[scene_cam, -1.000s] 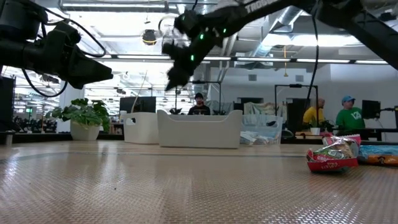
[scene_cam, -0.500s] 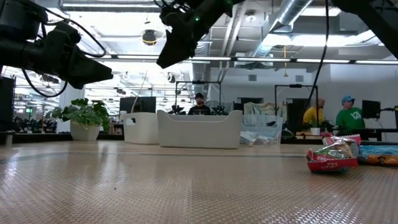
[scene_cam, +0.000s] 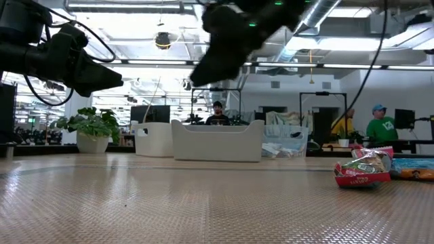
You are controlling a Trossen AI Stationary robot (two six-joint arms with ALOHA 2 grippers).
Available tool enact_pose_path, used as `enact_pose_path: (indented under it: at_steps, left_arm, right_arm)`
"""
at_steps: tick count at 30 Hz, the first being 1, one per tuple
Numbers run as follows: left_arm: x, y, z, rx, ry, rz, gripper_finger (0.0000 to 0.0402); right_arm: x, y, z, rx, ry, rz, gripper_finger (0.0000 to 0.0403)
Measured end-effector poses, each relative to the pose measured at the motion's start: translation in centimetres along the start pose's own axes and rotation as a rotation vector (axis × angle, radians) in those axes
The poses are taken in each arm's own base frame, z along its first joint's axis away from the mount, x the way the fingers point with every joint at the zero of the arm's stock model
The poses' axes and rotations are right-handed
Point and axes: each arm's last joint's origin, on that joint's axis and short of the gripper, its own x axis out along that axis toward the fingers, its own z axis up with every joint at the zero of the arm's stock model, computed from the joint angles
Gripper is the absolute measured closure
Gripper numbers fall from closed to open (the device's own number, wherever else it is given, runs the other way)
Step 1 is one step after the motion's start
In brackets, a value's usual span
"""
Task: Pick and place Granola Bars by type
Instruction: Put the red granola bar into the gray bin
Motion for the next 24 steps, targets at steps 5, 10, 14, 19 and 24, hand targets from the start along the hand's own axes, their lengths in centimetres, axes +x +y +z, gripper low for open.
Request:
enact_pose_path:
  at_steps: [5, 10, 14, 19, 24]
  left_arm:
    - [0.0, 0.0, 0.0, 0.000, 0.000, 0.000, 0.0233]
    - [0.0, 0.0, 0.0, 0.000, 0.000, 0.000, 0.0233]
    - [0.0, 0.0, 0.0, 0.000, 0.000, 0.000, 0.0233]
    - [0.0, 0.0, 0.0, 0.000, 0.000, 0.000, 0.0233]
    - [0.0, 0.0, 0.0, 0.000, 0.000, 0.000, 0.0233]
  right_arm:
    - [-2.6, 3.4, -3.8, 0.024, 0.058, 0.064, 0.0227]
    - [-4.9, 6.5, -7.8, 0.009, 0.144, 0.132, 0.0227]
    - [-6.1, 8.9, -10.6, -0.122, 0.219, 0.193, 0.0227]
    - [-7.5, 12.2, -12.4, -0.455, 0.256, 0.299, 0.0227]
    - [-8.3, 14.5, -13.6, -0.740, 0.263, 0.313, 0.0227]
